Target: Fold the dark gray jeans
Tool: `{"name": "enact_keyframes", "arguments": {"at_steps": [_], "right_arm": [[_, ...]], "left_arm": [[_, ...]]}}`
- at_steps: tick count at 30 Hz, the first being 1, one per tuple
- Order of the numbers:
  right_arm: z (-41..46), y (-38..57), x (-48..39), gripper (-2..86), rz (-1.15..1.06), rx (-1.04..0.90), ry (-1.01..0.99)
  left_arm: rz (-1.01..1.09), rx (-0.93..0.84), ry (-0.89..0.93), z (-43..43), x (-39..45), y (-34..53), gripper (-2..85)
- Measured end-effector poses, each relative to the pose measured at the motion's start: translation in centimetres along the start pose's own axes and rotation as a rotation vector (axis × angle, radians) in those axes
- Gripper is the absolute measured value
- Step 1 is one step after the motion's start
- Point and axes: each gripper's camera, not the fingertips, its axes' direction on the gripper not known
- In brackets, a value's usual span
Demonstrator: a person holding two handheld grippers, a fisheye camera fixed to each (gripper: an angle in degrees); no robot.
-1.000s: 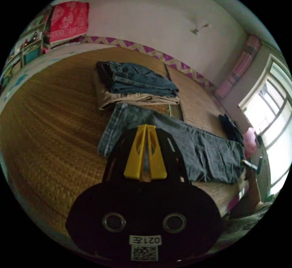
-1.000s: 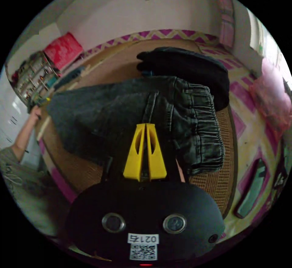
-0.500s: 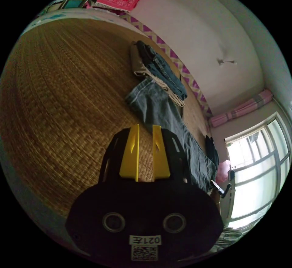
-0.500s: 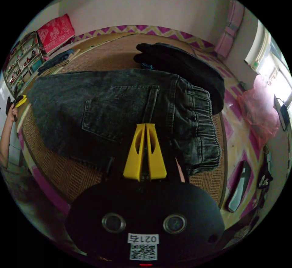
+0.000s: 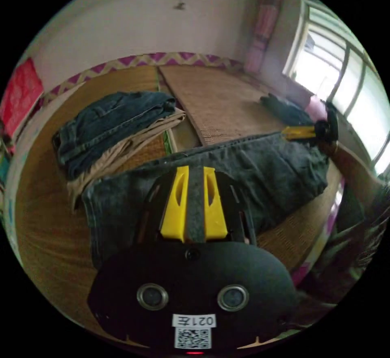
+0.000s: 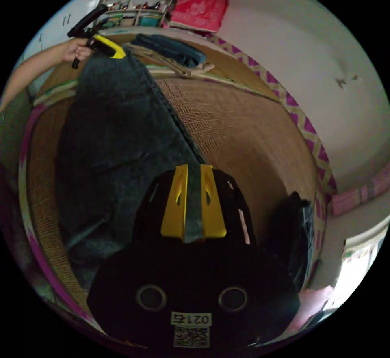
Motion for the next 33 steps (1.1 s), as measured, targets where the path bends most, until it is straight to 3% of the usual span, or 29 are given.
{"name": "enact_keyframes", "arguments": {"at_steps": [8,18,22,27,29,33], "right_arm": [[8.3,-0.4,-2.5,-0.1,-0.204,-0.072,-0.163],[9.1,2.6,-2.8,-1.0,-0.106,0.045,-0.178],[10.3,2.8,-3.3,-1.0,-0.104,0.019,-0.14],[12.6,2.9,-3.6,-1.0,-0.079,-0.027,-0.128],[13.9,3.3,-3.9,-1.0,-0.062,-0.047,-0.131],[14.4,4.0,-4.0,-1.0,-0.044,-0.043,-0.139]], "left_arm": [[0.25,-0.124,-0.101,8.1,5.7,-2.5,7.7],[0.366,-0.175,-0.253,13.3,10.2,-4.0,-0.5],[0.338,-0.158,-0.405,13.8,11.1,-5.4,-0.9],[0.317,-0.16,-0.373,14.8,10.6,-5.8,-0.7],[0.326,-0.142,-0.225,14.3,10.3,-5.5,-0.2],[0.372,-0.172,-0.153,14.4,10.0,-5.1,3.8]]}}
